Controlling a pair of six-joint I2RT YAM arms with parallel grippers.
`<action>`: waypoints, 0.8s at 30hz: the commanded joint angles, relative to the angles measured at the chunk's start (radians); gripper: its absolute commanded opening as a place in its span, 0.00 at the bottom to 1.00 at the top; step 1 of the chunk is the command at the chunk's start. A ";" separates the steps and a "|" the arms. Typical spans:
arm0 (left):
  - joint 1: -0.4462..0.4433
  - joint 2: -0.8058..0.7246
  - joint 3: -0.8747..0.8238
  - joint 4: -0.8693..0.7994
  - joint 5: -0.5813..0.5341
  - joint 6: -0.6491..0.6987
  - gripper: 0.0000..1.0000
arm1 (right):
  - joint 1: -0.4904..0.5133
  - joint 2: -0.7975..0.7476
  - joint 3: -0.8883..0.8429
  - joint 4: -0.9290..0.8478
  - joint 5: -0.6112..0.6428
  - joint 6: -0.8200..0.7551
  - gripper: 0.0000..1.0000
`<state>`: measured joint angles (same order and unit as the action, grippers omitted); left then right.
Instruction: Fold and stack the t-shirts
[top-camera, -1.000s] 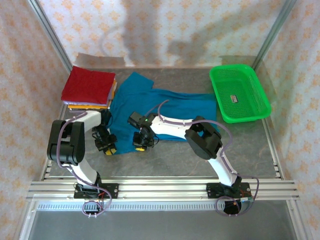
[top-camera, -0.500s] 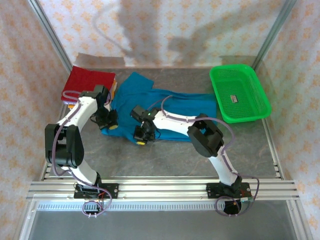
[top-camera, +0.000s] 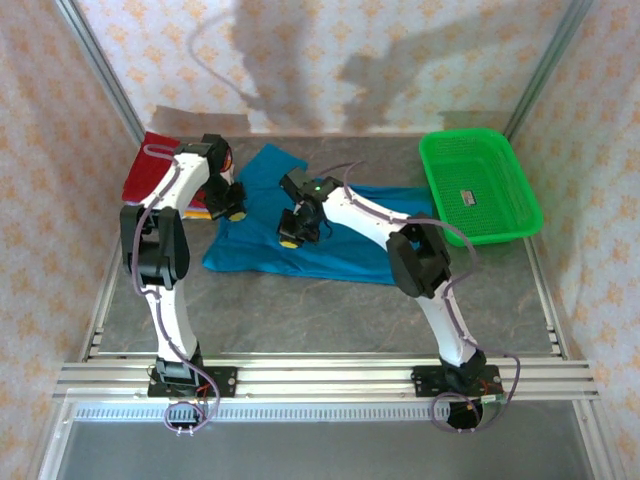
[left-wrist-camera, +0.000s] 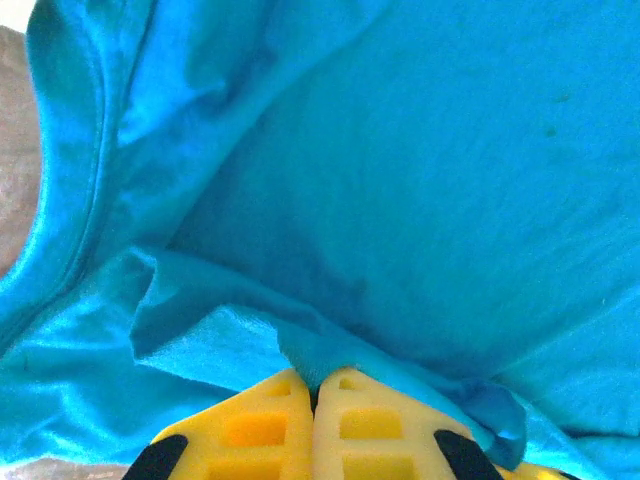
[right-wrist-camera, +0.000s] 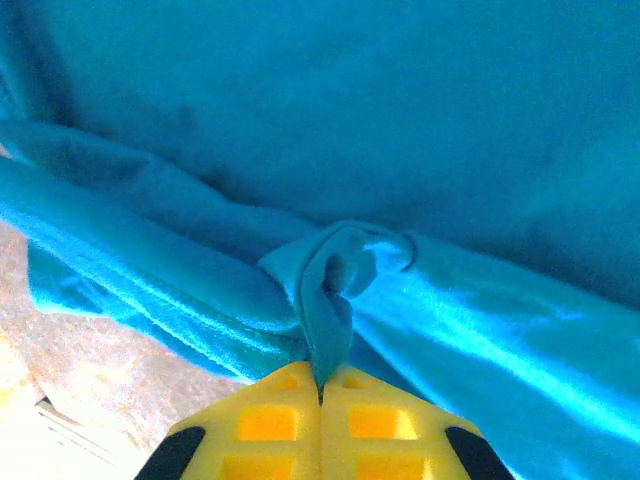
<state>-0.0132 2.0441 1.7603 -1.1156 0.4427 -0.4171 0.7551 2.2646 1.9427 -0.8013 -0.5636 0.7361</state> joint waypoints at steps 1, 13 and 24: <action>-0.002 0.042 0.089 -0.072 0.007 0.014 0.00 | -0.018 0.042 0.044 -0.043 -0.030 -0.027 0.00; -0.002 0.146 0.172 -0.013 -0.025 0.015 0.00 | -0.074 0.103 0.120 -0.066 -0.036 -0.052 0.00; -0.002 0.226 0.305 -0.027 -0.053 0.009 0.00 | -0.099 0.162 0.208 -0.056 0.004 -0.058 0.00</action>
<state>-0.0132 2.2482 2.0117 -1.1328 0.4351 -0.4137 0.6701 2.3997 2.1075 -0.8303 -0.5934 0.6930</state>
